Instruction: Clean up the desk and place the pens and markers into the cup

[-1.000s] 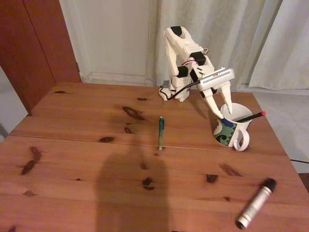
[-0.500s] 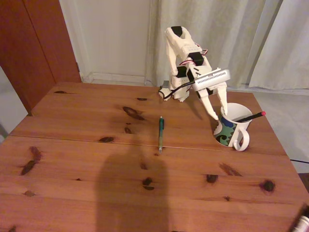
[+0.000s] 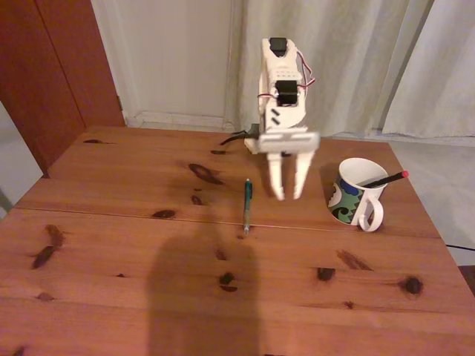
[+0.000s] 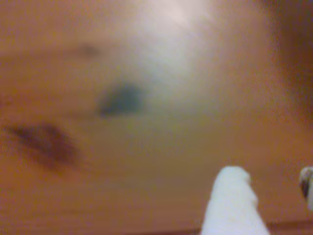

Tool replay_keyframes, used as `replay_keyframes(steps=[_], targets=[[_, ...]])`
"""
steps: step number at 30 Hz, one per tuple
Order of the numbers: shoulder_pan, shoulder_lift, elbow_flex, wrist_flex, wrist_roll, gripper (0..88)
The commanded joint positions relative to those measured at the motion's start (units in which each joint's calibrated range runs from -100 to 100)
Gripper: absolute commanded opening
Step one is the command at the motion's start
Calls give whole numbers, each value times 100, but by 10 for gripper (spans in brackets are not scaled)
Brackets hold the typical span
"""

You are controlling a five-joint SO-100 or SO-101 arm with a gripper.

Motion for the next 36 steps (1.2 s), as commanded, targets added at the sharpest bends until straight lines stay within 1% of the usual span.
replay_keyframes(steps=[1, 8, 14, 17, 23, 26, 32, 36], targets=[[271, 742, -1129, 552, 205, 108], [472, 2124, -2148, 647, 436, 108], [520, 2694, -2166, 647, 635, 108], [593, 2819, -2148, 802, 776, 108], [681, 2794, -2247, 1860, 1133, 108], [721, 2736, -2247, 2195, 1269, 108], [737, 2355, -2247, 2608, 1321, 108], [802, 2198, -2247, 2668, 1389, 108]])
